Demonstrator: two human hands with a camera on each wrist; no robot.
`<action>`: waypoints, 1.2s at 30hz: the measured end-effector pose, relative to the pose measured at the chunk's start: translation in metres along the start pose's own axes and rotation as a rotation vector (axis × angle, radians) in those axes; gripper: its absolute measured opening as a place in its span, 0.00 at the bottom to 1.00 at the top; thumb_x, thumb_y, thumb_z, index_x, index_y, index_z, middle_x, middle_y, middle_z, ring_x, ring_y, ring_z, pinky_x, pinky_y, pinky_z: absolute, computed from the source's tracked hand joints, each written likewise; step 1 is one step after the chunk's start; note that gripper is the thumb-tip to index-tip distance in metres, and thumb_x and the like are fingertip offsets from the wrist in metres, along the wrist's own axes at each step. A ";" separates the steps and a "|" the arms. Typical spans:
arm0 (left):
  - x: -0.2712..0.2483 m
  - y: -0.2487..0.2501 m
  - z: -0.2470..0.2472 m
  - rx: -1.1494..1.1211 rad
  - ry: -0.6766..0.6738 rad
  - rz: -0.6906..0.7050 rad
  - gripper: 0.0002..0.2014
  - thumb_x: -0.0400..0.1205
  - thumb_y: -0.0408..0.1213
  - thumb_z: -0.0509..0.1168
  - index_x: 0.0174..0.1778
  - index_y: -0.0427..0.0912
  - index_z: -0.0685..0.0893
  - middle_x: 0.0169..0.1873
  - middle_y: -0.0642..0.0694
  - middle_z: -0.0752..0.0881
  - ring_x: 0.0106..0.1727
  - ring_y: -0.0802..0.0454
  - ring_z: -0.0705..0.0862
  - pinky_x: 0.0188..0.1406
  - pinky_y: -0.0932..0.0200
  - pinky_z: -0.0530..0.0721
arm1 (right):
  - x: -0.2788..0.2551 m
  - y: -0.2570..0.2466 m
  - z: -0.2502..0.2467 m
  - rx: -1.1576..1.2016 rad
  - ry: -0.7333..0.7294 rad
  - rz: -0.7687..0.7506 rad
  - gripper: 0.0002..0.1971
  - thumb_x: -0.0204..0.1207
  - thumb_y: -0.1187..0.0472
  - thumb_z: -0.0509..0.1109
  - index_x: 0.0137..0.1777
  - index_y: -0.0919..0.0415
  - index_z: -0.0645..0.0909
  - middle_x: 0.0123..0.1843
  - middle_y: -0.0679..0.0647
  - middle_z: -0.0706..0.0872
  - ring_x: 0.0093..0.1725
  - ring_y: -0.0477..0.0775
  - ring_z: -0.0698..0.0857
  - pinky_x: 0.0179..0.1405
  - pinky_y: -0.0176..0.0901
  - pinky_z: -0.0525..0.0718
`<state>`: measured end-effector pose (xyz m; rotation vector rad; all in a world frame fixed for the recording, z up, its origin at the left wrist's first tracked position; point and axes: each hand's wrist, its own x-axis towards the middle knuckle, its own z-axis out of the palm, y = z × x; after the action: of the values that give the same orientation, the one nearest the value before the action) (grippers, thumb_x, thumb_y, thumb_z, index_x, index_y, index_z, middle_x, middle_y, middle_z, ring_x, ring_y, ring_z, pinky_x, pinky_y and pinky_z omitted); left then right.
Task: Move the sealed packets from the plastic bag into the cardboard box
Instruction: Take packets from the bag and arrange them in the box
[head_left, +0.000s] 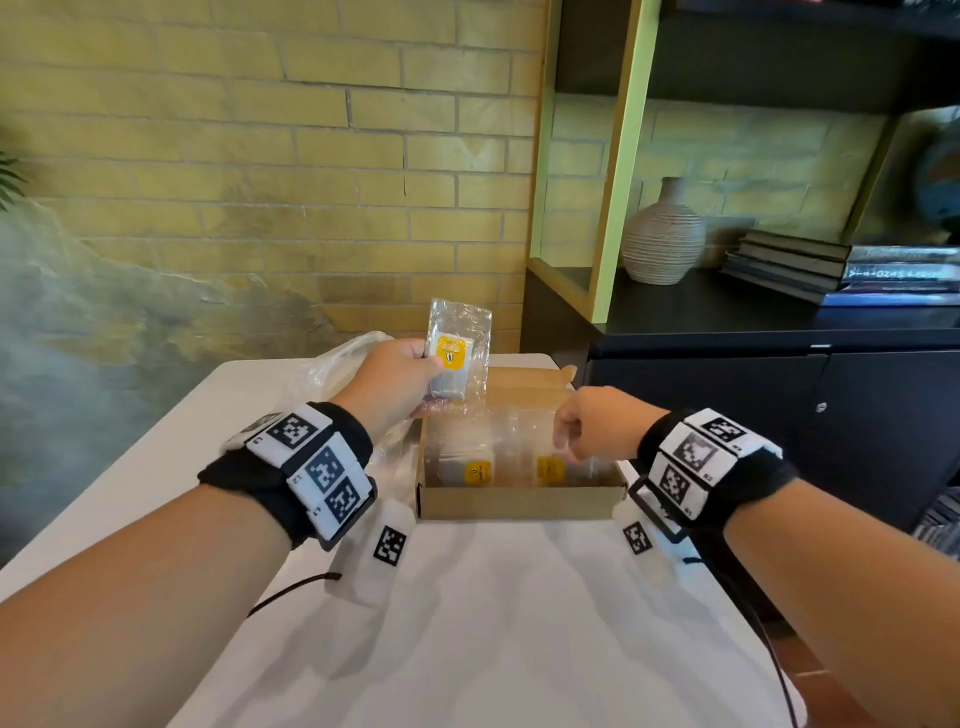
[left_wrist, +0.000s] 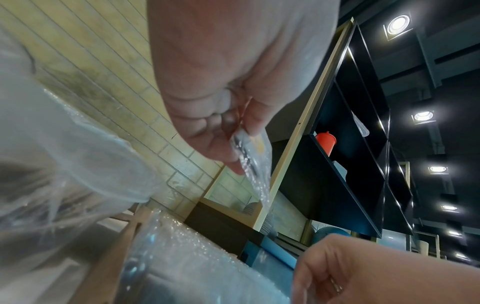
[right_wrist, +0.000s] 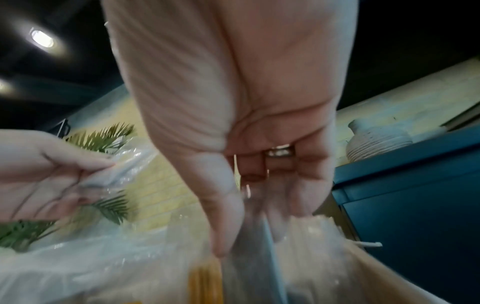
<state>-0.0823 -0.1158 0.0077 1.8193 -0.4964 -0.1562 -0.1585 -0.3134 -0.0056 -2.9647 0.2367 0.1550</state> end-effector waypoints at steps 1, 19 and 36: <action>-0.001 -0.001 0.001 0.000 -0.004 -0.003 0.14 0.86 0.32 0.55 0.37 0.48 0.79 0.37 0.48 0.81 0.29 0.57 0.82 0.21 0.70 0.80 | 0.000 -0.001 0.002 -0.031 -0.022 0.013 0.12 0.75 0.68 0.67 0.57 0.59 0.84 0.47 0.49 0.80 0.51 0.52 0.80 0.52 0.40 0.79; 0.004 -0.014 0.003 0.168 -0.015 0.009 0.08 0.84 0.32 0.59 0.46 0.35 0.82 0.39 0.40 0.81 0.38 0.46 0.83 0.33 0.60 0.83 | -0.006 0.015 -0.009 0.037 0.062 -0.019 0.11 0.77 0.70 0.66 0.55 0.62 0.86 0.44 0.47 0.81 0.50 0.46 0.77 0.52 0.33 0.71; 0.001 -0.013 0.025 0.810 -0.285 0.180 0.09 0.77 0.30 0.68 0.50 0.42 0.90 0.50 0.48 0.89 0.49 0.56 0.84 0.49 0.65 0.79 | -0.004 0.015 0.001 -0.069 0.060 -0.049 0.13 0.75 0.70 0.67 0.56 0.58 0.86 0.60 0.52 0.84 0.61 0.52 0.80 0.59 0.38 0.74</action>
<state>-0.0866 -0.1357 -0.0121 2.5366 -1.0273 -0.0939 -0.1652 -0.3276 -0.0080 -3.0435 0.1696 0.0692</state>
